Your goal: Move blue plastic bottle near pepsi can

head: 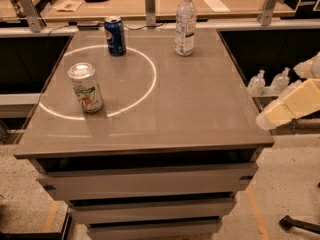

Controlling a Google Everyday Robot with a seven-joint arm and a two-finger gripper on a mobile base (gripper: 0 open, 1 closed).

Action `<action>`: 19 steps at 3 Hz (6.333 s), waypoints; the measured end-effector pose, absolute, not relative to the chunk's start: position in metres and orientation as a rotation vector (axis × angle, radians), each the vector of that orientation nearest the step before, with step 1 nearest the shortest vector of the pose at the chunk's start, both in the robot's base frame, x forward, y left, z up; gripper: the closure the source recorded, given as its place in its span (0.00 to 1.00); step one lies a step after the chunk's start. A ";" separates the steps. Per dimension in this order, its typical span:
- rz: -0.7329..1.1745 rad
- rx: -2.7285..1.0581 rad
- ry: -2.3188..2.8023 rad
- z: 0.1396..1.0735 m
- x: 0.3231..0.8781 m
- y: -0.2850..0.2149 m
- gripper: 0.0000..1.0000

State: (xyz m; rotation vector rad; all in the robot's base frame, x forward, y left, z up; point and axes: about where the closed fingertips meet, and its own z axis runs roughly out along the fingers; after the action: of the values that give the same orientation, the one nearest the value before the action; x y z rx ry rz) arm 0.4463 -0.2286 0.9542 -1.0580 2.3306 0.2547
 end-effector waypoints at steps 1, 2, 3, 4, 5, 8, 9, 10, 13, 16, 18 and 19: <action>0.361 -0.940 2.187 0.932 0.453 -0.234 0.00; 0.392 -0.816 2.026 0.932 0.488 -0.240 0.00; 0.315 -0.698 1.885 0.954 0.535 -0.262 0.00; 0.237 -0.599 1.826 0.969 0.582 -0.280 0.00; 0.258 -0.553 1.805 0.974 0.633 -0.277 0.00; 0.380 -0.614 1.839 0.967 0.761 -0.214 0.00; 0.410 -0.640 1.885 0.955 0.790 -0.195 0.00; 0.435 -0.672 1.947 0.943 0.812 -0.169 0.00; 0.521 -0.749 1.975 0.937 0.842 -0.107 0.00; 0.605 -0.774 1.960 0.926 0.849 -0.081 0.42; 0.597 -0.768 1.928 0.935 0.846 -0.095 0.88; 0.619 -0.773 1.906 0.953 0.830 -0.098 1.00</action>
Offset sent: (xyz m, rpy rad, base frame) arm 0.1164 -0.0533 0.0045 0.4357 -0.5945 -0.2399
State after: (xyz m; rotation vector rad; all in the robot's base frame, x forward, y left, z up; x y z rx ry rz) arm 0.8302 -0.0976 0.9532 -0.7731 1.9060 0.6190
